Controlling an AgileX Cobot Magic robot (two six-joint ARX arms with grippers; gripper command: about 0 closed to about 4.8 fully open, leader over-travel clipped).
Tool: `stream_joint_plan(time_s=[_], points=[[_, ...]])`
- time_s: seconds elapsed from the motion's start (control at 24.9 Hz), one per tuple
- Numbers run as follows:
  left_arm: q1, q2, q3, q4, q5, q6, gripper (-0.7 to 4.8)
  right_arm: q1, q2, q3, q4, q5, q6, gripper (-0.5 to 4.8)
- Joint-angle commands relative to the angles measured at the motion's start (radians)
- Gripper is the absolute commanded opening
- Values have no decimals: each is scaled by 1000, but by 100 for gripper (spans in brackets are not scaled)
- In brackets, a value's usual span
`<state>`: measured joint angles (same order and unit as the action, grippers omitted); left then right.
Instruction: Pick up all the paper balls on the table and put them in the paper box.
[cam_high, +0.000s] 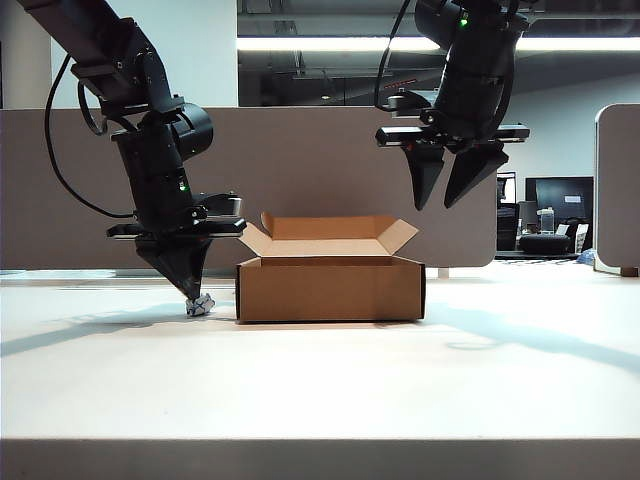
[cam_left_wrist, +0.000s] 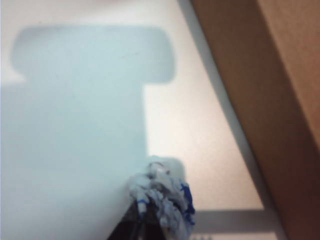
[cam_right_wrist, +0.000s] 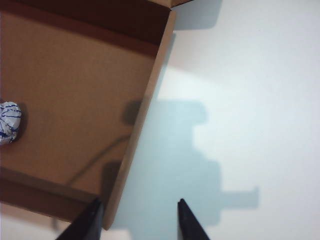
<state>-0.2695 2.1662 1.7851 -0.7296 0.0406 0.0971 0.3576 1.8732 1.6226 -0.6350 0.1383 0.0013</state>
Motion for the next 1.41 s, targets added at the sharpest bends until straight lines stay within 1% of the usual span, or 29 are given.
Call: stream_joint_plan(time_s=[0.04, 0.12, 0.36, 0.52, 0.64, 0.68, 0.72, 0.76, 0.84, 0.89, 0.93, 0.97, 1.01, 1.05, 1.09, 1.25, 1.29, 1.33, 1.37, 1.41], points=[[0, -2, 3, 9, -16, 6, 15, 0, -8, 5, 10, 2, -3, 207], [0, -2, 3, 13, -22, 8, -5, 0, -8, 5, 10, 2, -3, 207], [0, -9, 22, 0, -21, 8, -5, -1, -8, 5, 10, 2, -3, 207], [0, -24, 136, -34, -21, 7, -5, -8, -8, 5, 10, 0, -3, 207], [-1, -51, 204, -32, -11, -4, -5, -18, -8, 5, 10, -2, -2, 207], [-3, -60, 227, -33, 24, -10, -5, -24, -8, 5, 10, -2, -2, 207], [-12, -64, 251, -33, 107, -33, -5, -28, -8, 5, 10, -2, -2, 207], [-14, -64, 260, -32, 159, -42, -5, -30, -8, 5, 10, -2, -2, 207], [-30, -64, 269, -23, 340, -60, -5, -31, -8, 5, 10, -2, -2, 207], [-31, -64, 269, -21, 347, -61, -5, -31, -8, 5, 10, -2, -2, 207], [-52, -61, 268, -21, 339, -60, 3, -31, -8, 5, 10, -2, -2, 207], [-55, -60, 269, -21, 356, -61, 31, -31, -8, 5, 10, -2, -2, 207], [-60, -58, 268, -23, 386, -61, 87, -31, -8, 5, 10, -2, -2, 207], [-65, -58, 267, -24, 391, -61, 117, -31, -8, 5, 10, -2, -2, 207], [-65, -58, 267, -25, 385, -61, 134, -31, -8, 5, 9, -2, -2, 207], [-67, -58, 267, -25, 390, -60, 131, -31, -9, 5, 6, -2, -1, 207], [-67, -60, 268, -34, 393, -48, 126, -31, -12, 5, 7, -2, 2, 207], [-67, -69, 269, -68, 393, -5, 112, -31, -26, 5, 7, -2, 7, 207], [-67, -79, 269, -91, 388, 15, 95, -32, -37, 5, 7, -2, 7, 205], [-67, -102, 269, -128, 371, 26, 24, -37, -69, 5, 11, -2, 14, 171]])
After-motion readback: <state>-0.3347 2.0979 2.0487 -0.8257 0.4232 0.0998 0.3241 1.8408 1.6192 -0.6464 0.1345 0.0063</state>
